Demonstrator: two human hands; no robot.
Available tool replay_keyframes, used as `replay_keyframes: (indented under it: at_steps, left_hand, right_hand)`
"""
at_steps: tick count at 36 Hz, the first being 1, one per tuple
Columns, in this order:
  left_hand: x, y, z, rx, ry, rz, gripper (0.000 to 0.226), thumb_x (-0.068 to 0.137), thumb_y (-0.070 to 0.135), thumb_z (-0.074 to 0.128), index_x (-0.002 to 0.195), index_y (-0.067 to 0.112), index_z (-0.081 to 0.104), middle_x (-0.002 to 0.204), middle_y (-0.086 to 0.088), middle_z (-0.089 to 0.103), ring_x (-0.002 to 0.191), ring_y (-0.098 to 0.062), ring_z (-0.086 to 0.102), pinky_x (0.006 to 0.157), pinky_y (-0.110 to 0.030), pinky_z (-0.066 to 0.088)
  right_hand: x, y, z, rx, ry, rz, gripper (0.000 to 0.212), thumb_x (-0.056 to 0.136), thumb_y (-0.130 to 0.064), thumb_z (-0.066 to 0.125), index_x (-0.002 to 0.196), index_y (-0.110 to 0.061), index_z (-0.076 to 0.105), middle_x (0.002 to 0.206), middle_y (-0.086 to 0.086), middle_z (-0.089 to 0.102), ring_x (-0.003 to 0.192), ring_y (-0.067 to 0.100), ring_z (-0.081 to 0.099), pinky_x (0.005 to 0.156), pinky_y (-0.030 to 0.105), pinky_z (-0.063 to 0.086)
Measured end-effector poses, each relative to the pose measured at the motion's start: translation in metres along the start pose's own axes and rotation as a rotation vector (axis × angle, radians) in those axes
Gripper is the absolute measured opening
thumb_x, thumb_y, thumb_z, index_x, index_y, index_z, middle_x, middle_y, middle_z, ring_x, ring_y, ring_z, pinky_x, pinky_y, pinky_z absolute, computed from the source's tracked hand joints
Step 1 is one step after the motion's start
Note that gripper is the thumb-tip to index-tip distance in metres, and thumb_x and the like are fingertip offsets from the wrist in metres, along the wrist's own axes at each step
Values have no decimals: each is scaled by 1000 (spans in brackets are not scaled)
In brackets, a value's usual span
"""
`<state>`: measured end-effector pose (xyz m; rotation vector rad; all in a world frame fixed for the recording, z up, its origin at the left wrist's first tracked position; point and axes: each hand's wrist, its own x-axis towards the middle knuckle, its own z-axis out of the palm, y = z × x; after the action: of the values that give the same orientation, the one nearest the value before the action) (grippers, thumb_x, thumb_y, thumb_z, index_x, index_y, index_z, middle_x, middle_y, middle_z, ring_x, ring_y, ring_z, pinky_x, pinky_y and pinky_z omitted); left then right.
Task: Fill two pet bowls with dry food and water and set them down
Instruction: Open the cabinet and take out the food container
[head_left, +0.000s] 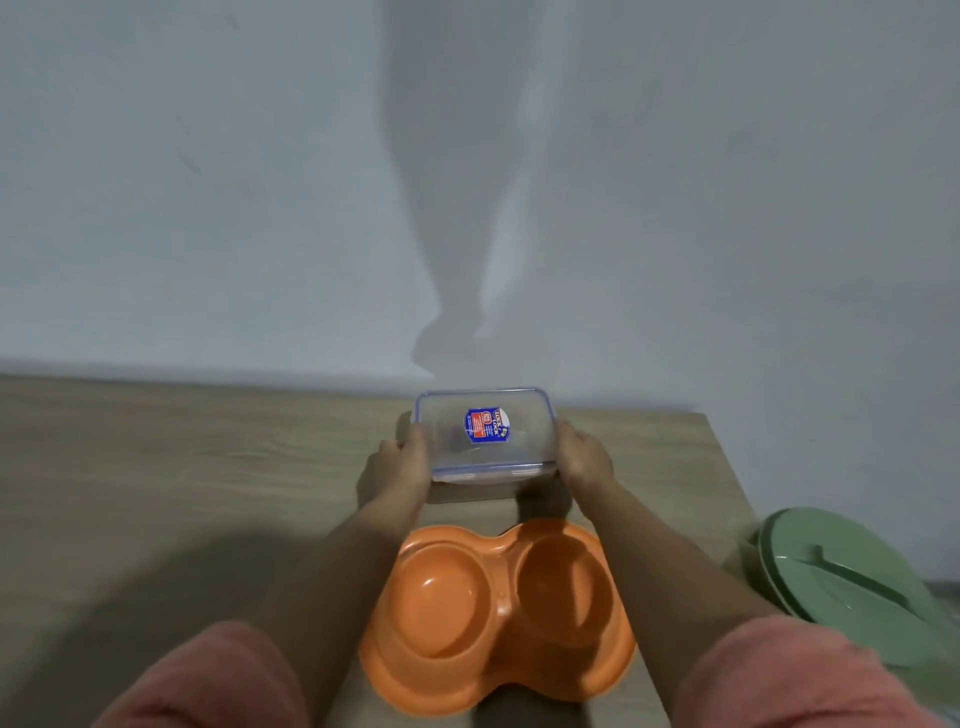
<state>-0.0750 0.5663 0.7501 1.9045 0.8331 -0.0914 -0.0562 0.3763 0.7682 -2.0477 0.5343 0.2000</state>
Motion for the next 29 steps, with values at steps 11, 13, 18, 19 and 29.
replay_keyframes:
  at_steps: [11, 13, 18, 19, 29]
  left_hand:
    - [40, 21, 17, 321, -41, 102, 59, 103, 41, 14, 131, 4, 51, 134, -25, 52, 123, -39, 50, 106, -44, 39]
    - [49, 16, 19, 345, -40, 121, 66, 101, 47, 12, 126, 4, 55, 130, -25, 56, 119, -39, 53, 103, -42, 41]
    - [56, 15, 21, 379, -16, 92, 77, 97, 58, 14, 122, 1, 59, 127, -26, 58, 116, -40, 55, 101, -42, 43]
    - [57, 14, 21, 383, -18, 82, 78, 96, 59, 14, 122, 1, 59, 126, -25, 58, 116, -40, 55, 101, -42, 43]
    - [46, 22, 17, 409, 23, 26, 66, 97, 54, 25, 137, 4, 39, 139, -23, 44, 126, -39, 44, 104, -44, 36]
  right_hand:
    - [30, -19, 11, -403, -53, -86, 31, 102, -16, 25, 126, -2, 39, 130, 25, 54, 121, 38, 52, 96, 38, 40]
    - [31, -19, 10, -406, -87, -75, 35, 103, -17, 22, 131, 0, 35, 132, 27, 52, 123, 39, 50, 98, 39, 39]
    - [33, -20, 13, -382, -80, -29, 50, 105, -28, 10, 137, -1, 37, 136, 28, 49, 128, 38, 47, 105, 39, 35]
    - [32, -20, 13, -371, -46, -7, 54, 105, -30, 10, 136, 0, 42, 136, 28, 50, 128, 37, 47, 105, 38, 35]
    - [16, -29, 13, -171, 221, 171, 66, 98, -49, 34, 141, 1, 30, 145, 25, 37, 135, 38, 37, 107, 40, 33]
